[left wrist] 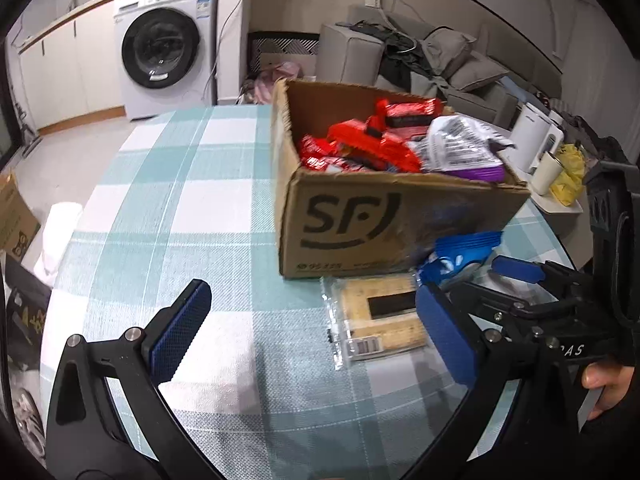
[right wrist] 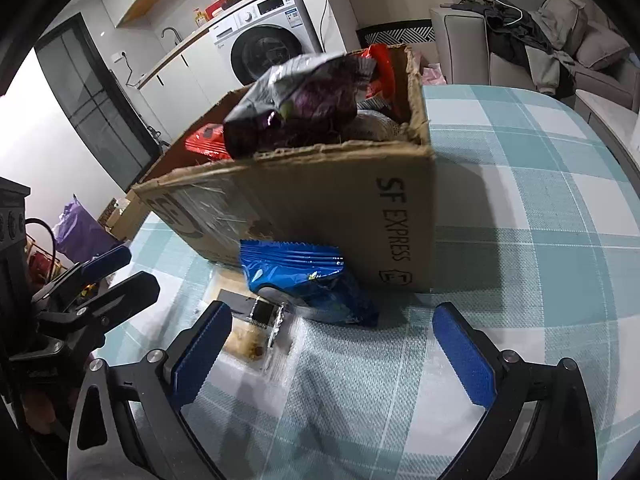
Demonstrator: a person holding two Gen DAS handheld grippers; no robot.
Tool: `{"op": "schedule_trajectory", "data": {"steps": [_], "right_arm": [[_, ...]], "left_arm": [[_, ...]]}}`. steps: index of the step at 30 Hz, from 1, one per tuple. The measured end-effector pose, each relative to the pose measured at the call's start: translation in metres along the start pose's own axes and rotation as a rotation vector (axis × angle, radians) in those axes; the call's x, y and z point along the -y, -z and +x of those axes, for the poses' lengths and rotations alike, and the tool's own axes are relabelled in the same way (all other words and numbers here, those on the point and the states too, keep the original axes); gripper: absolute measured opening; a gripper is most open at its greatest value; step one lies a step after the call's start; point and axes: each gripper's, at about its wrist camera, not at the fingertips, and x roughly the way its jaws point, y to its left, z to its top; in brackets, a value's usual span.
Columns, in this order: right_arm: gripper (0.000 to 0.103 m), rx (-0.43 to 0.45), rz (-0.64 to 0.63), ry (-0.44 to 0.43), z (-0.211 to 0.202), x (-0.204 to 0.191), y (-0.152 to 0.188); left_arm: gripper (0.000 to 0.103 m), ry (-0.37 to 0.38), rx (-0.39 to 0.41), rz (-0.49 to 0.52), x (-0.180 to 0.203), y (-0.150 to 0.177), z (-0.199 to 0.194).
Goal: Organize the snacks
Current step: 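Withdraw both open tools and move toward the blue bag and biscuit pack, then grasp the clear biscuit pack with the left tool while the right tool grasps the blue Oreo bag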
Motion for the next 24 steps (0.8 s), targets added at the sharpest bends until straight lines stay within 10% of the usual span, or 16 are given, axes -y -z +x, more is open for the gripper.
{"op": "schedule_trajectory", "data": {"steps": [24], "right_arm": [[0.086,0.003,0.013,0.054,0.024,0.001,-0.006]], "left_arm": [[0.102,0.007,-0.079,-0.021,-0.005,0.007,0.042]]}}
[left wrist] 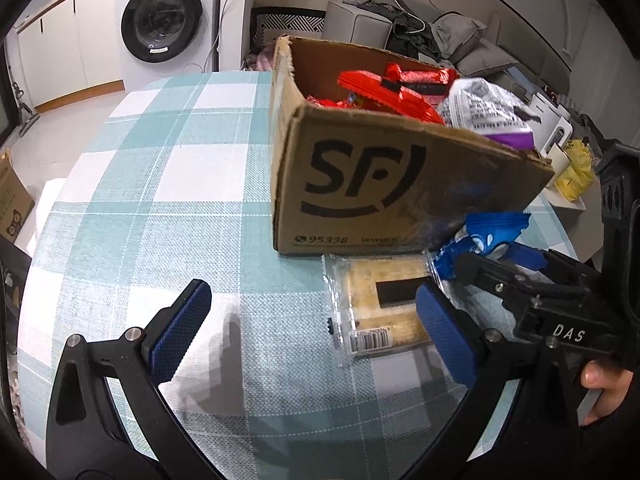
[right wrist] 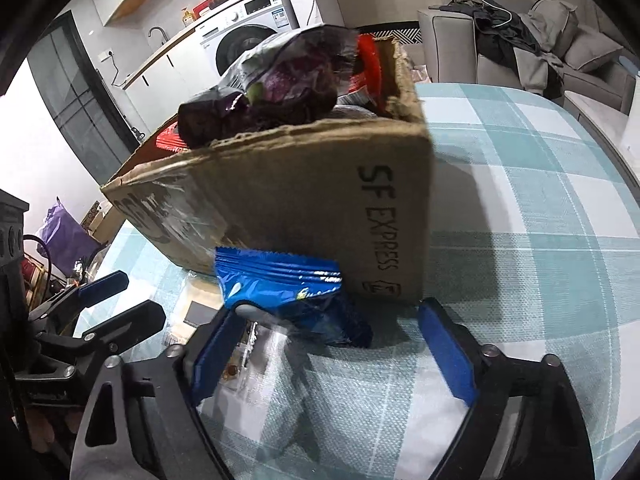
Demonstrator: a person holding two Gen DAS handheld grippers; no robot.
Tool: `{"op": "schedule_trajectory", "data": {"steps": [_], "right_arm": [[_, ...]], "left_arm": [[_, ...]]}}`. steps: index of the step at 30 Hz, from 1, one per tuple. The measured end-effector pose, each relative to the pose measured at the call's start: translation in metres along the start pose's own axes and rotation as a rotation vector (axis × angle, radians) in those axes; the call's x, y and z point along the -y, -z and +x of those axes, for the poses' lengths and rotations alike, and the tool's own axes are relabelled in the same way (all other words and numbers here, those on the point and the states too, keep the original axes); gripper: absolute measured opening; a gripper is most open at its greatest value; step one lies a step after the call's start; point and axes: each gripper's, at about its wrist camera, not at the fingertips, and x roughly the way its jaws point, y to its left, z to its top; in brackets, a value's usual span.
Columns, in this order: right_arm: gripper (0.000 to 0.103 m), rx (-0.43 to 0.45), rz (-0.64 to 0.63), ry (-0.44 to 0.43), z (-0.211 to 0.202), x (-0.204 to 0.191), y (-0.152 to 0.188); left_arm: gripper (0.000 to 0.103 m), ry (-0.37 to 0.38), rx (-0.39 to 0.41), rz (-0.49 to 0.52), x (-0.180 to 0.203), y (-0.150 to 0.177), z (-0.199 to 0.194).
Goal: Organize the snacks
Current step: 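Grasp the clear biscuit pack with the left tool while the right tool grasps the blue Oreo bag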
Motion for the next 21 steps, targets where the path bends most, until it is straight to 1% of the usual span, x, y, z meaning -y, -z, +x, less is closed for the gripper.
{"op": "schedule_trajectory", "data": {"steps": [2,7,8,12,15,17,21], "right_arm": [[0.08,0.003,0.007,-0.007,-0.003,0.004,0.002],[0.076,0.026,0.026,-0.021,-0.01,0.014,0.006],[0.073,0.028,0.031,-0.025,-0.01,0.016,0.008],[0.066,0.041,0.044,-0.042,-0.014,0.026,0.014],[0.058,0.059,0.037,-0.051,-0.022,0.021,0.017],[0.049,0.068,0.027,-0.061,-0.026,0.019,0.019],[0.047,0.089,0.002,-0.065,-0.034,0.014,0.027]], "left_arm": [[0.102,-0.002,-0.005,0.008,0.003,0.001,0.002],[0.102,-0.01,-0.016,0.025,0.011,0.006,0.006],[0.102,-0.012,-0.017,0.027,0.012,0.006,0.006],[0.102,-0.016,-0.026,0.029,0.017,0.008,0.009],[0.102,-0.023,-0.032,0.038,0.022,0.009,0.012],[0.102,-0.027,-0.039,0.036,0.023,0.011,0.014],[0.102,-0.029,-0.055,0.036,0.026,0.012,0.018]]}}
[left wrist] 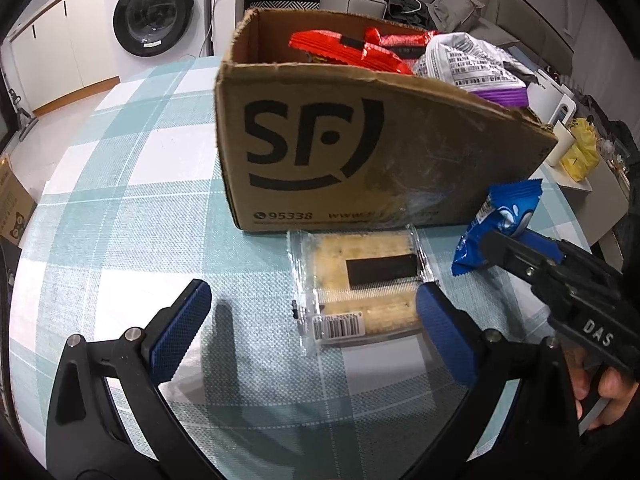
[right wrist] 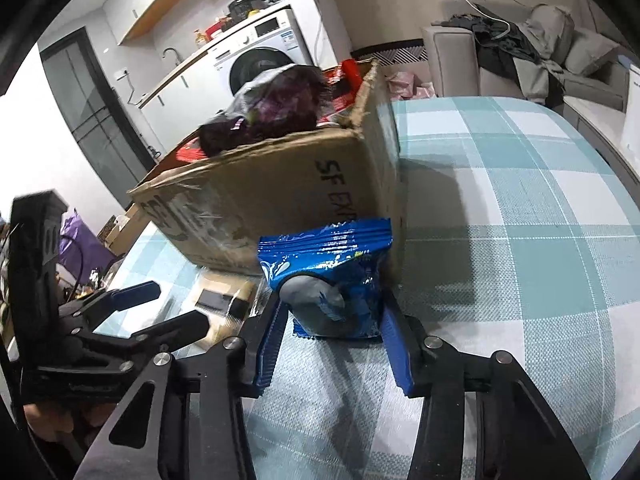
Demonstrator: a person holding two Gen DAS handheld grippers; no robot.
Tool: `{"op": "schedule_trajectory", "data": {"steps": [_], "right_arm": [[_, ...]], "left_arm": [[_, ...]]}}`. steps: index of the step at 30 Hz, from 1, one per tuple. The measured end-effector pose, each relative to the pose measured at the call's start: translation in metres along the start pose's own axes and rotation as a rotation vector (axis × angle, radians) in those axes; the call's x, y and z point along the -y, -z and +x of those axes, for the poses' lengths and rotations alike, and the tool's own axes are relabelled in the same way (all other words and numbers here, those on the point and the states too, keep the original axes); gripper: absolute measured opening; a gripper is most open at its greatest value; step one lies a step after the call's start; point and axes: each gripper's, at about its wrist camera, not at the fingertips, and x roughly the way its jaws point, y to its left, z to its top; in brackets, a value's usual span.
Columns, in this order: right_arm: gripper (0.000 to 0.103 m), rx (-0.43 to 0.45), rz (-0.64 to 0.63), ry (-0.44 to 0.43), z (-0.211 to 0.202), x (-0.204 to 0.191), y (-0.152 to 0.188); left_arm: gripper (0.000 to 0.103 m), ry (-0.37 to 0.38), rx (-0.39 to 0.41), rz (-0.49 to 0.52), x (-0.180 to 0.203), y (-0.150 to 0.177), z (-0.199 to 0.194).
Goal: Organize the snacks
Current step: 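Grasp the clear biscuit pack with the left tool while the right tool grasps the blue Oreo bag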
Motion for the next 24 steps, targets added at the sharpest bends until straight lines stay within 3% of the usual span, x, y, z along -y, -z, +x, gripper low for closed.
{"op": "schedule_trajectory", "data": {"steps": [19,24], "right_arm": [[0.047,0.012,0.068,-0.04,-0.015,0.012,0.007],[0.047,0.012,0.074,-0.043,-0.015,0.013,0.007]], "left_arm": [[0.102,0.05,-0.059,0.053,0.035,0.001,0.016],[0.102,-0.003,-0.063,0.088,0.05,-0.003,0.025]]}}
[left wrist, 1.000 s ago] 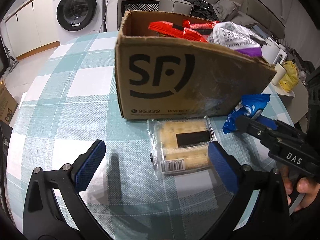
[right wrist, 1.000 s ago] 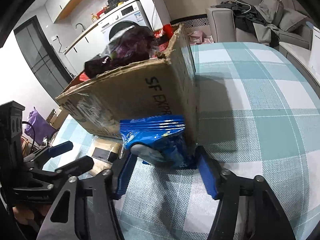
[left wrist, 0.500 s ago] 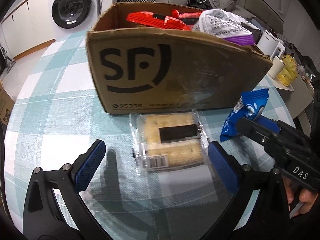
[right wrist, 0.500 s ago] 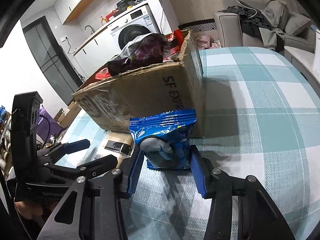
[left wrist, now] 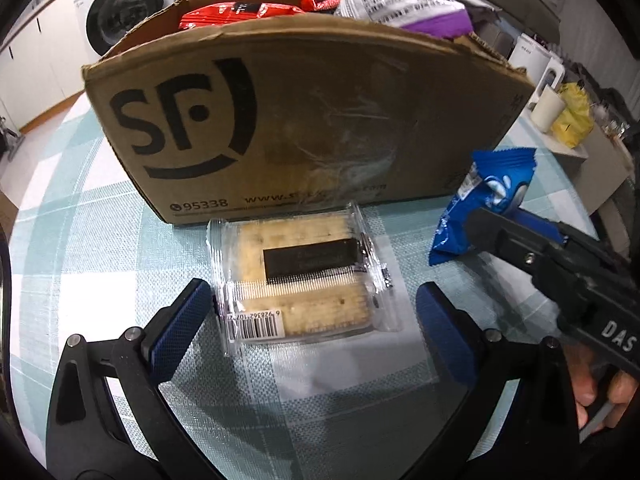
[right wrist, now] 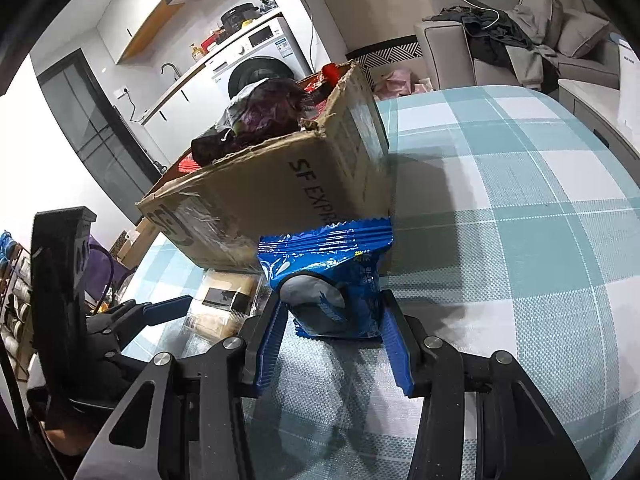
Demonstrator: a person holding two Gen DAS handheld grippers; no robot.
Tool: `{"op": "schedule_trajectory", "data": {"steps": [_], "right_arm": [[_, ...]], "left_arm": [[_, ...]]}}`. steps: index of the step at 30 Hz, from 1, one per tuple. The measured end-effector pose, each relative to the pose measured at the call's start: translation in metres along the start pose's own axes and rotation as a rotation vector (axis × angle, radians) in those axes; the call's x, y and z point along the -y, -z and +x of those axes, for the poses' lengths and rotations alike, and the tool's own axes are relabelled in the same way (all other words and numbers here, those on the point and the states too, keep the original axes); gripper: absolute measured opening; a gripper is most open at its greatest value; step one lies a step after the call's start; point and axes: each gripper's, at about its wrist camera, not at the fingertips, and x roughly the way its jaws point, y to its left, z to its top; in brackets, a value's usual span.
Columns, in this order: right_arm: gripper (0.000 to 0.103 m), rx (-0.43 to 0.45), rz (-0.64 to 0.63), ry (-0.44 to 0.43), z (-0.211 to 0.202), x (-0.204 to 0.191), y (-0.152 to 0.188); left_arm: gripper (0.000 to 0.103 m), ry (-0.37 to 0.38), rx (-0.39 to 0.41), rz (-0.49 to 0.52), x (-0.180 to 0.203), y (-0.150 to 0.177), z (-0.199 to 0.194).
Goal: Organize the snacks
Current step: 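Grasp the clear biscuit pack with the left tool while the right tool grasps the blue Oreo bag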
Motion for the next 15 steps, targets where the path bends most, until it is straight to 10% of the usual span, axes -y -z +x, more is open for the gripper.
{"op": "schedule_trajectory", "data": {"steps": [15], "right_arm": [[0.047,0.002,0.002,-0.002,0.001,0.002,0.0]], "left_arm": [[0.061,0.01,0.058,0.036,0.017,0.009,-0.011]]}}
